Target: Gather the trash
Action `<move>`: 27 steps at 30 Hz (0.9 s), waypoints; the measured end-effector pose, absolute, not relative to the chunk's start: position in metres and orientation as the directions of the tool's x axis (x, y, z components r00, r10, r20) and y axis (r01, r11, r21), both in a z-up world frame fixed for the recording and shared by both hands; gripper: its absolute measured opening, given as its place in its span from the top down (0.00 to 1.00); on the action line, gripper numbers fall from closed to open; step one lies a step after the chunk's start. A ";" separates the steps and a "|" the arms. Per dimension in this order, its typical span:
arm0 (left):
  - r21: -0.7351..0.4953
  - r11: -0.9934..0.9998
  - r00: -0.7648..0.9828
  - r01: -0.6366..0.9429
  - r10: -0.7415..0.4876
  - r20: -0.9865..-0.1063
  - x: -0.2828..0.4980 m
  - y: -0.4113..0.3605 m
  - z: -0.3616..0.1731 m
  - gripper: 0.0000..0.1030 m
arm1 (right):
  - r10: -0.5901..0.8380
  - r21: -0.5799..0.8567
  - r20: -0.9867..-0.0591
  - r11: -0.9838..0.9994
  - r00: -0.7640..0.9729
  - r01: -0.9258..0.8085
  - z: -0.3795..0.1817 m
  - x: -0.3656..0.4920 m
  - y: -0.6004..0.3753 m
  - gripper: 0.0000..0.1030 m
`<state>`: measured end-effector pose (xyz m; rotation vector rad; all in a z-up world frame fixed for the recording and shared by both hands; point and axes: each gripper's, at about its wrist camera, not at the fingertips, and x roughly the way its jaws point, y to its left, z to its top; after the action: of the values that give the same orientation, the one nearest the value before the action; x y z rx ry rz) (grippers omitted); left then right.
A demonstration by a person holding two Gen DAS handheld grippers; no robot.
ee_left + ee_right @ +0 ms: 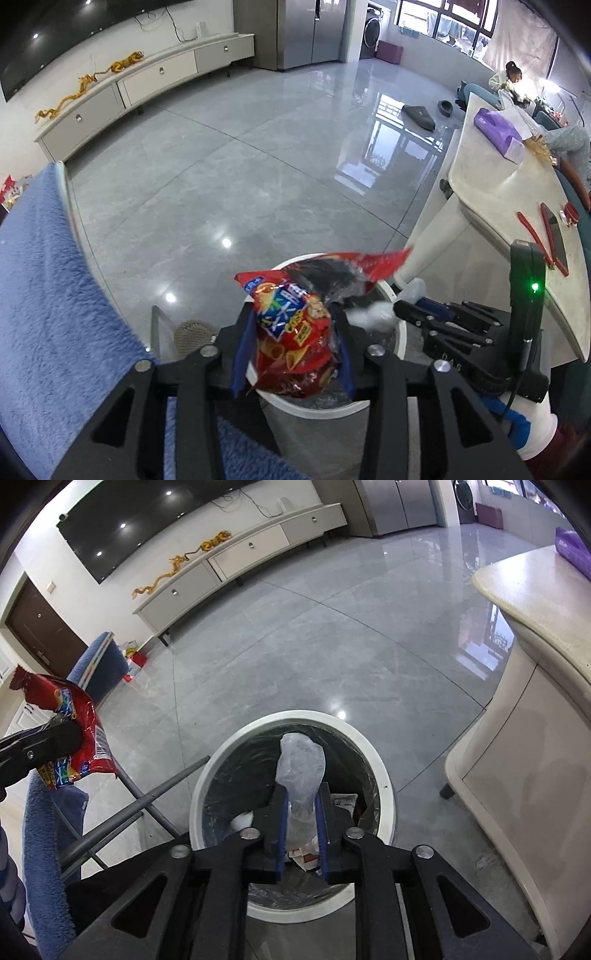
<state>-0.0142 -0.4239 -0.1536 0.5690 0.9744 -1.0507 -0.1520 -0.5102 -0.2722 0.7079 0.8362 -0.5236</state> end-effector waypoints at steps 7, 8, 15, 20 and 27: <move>-0.086 0.434 0.139 0.897 -0.461 -0.876 -0.009 -0.421 -0.156 0.55 | -0.148 0.342 -0.819 0.652 0.555 0.677 -0.275 -0.152 -0.512 0.69; -0.089 0.438 0.139 0.895 -0.463 -0.875 -0.008 -0.420 -0.155 0.55 | -0.148 0.340 -0.819 0.652 0.554 0.678 -0.274 -0.152 -0.512 0.69; -0.114 0.445 0.131 0.888 -0.483 -0.866 -0.006 -0.411 -0.148 0.50 | -0.164 0.328 -0.812 0.666 0.560 0.670 -0.260 -0.151 -0.506 0.67; -0.132 0.447 0.128 0.885 -0.505 -0.853 -0.005 -0.400 -0.139 0.48 | -0.188 0.312 -0.802 0.678 0.567 0.666 -0.245 -0.154 -0.500 0.66; -0.132 0.464 0.166 0.876 -0.546 -0.821 -0.004 -0.372 -0.117 0.47 | -0.219 0.285 -0.791 0.694 0.571 0.661 -0.220 -0.160 -0.490 0.65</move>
<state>-0.0041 -0.3716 -0.1167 0.4200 0.9454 -1.0555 -0.1600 -0.4897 -0.2202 0.6136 0.8072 -0.5560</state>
